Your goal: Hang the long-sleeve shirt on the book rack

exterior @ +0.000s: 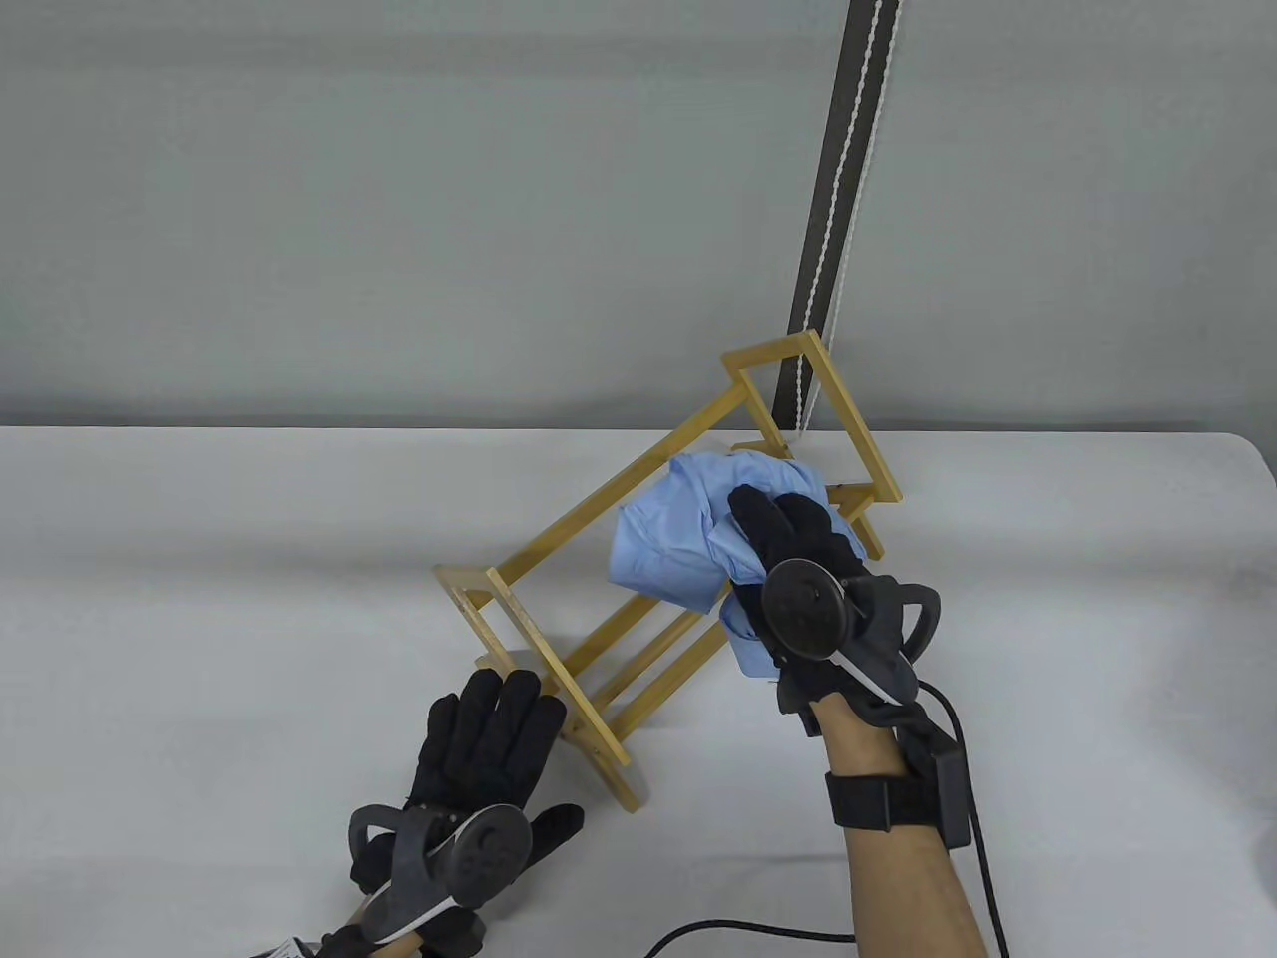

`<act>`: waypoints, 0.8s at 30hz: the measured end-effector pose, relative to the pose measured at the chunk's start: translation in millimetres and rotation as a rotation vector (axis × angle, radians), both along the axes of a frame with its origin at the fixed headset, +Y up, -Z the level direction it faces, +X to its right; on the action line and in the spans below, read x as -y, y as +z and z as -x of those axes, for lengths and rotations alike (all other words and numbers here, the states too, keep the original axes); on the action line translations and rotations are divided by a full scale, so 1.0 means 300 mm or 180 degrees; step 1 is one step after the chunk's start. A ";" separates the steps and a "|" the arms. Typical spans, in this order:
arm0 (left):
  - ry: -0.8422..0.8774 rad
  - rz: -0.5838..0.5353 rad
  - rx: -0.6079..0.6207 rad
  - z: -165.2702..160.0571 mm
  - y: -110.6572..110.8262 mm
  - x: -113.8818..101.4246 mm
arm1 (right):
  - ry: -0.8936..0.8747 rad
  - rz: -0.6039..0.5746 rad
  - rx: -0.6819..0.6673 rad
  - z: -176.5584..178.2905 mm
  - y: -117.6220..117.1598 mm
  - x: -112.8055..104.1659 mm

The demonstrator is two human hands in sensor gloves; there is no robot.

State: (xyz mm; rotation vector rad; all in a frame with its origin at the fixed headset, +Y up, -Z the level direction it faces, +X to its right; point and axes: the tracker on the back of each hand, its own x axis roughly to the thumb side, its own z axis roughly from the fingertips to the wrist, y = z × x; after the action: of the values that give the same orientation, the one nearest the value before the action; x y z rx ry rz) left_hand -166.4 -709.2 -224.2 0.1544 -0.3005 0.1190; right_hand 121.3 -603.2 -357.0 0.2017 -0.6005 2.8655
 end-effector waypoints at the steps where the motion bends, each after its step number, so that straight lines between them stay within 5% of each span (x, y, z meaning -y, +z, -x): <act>1: 0.0001 -0.0001 0.0002 0.000 -0.001 0.000 | 0.0000 0.0011 -0.0001 0.008 -0.010 0.001; 24: 0.0044 0.0132 -0.0070 0.018 -0.023 0.008 | 0.0143 0.0200 0.0124 0.130 -0.198 0.078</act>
State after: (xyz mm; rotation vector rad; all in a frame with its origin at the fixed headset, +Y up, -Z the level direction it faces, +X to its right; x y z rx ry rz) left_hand -171.8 -711.5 -231.0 0.1165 -0.2747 0.1371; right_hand 82.3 -626.6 -416.3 0.1517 -0.5184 2.9331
